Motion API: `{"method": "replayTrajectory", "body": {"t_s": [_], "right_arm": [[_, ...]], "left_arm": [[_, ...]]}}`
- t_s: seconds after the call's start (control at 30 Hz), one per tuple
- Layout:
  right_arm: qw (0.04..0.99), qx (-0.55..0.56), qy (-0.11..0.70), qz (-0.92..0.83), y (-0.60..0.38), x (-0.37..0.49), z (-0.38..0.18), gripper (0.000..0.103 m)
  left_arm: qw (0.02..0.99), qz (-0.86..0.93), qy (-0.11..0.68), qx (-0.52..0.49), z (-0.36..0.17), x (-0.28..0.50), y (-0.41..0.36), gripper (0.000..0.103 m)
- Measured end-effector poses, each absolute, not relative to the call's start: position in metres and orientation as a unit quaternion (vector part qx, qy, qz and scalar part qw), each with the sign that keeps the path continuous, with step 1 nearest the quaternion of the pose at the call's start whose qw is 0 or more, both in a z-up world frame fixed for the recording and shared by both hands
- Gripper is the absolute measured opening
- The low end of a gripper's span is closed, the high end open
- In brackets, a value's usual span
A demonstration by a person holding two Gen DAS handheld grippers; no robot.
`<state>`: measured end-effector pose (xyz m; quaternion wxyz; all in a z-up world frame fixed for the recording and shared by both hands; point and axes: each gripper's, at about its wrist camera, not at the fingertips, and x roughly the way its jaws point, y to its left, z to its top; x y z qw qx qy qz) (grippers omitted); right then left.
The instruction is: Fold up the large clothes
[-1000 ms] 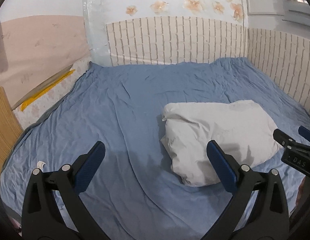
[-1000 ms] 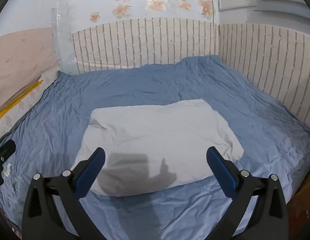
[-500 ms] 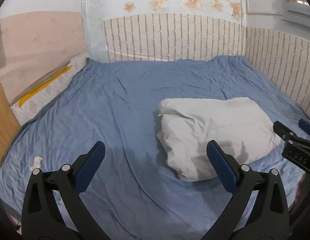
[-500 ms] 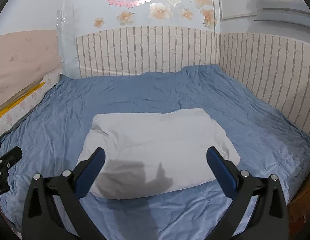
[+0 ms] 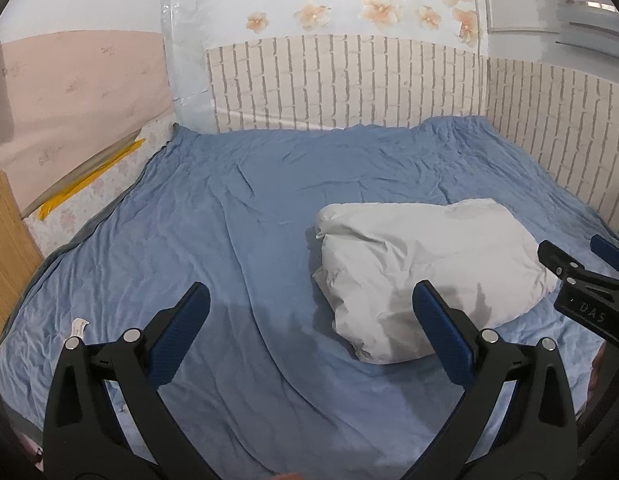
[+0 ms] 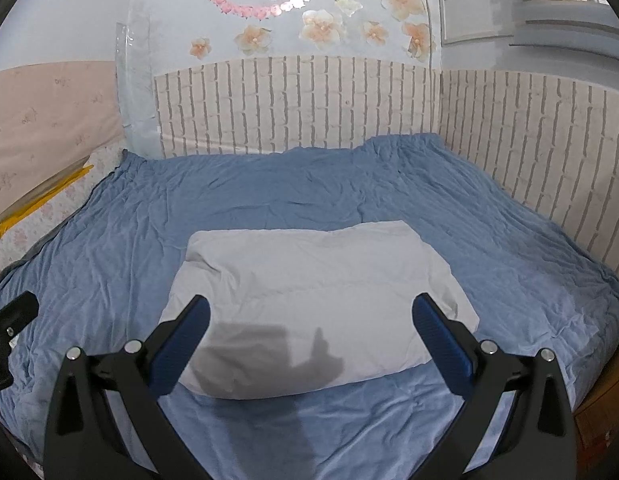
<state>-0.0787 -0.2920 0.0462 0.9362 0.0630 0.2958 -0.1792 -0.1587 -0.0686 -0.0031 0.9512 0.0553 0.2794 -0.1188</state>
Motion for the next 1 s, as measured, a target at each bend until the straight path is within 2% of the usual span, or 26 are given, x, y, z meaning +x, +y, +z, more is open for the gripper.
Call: {"method": "replayTrajectory", "body": {"t_s": [1.0], "right_arm": [[0.937,0.059,0.295,-0.181,-0.299,-0.08,0.046,0.101]], "left_arm": [[0.951,-0.119,0.282,0.038,-0.008,-0.15,-0.055,0.1]]}}
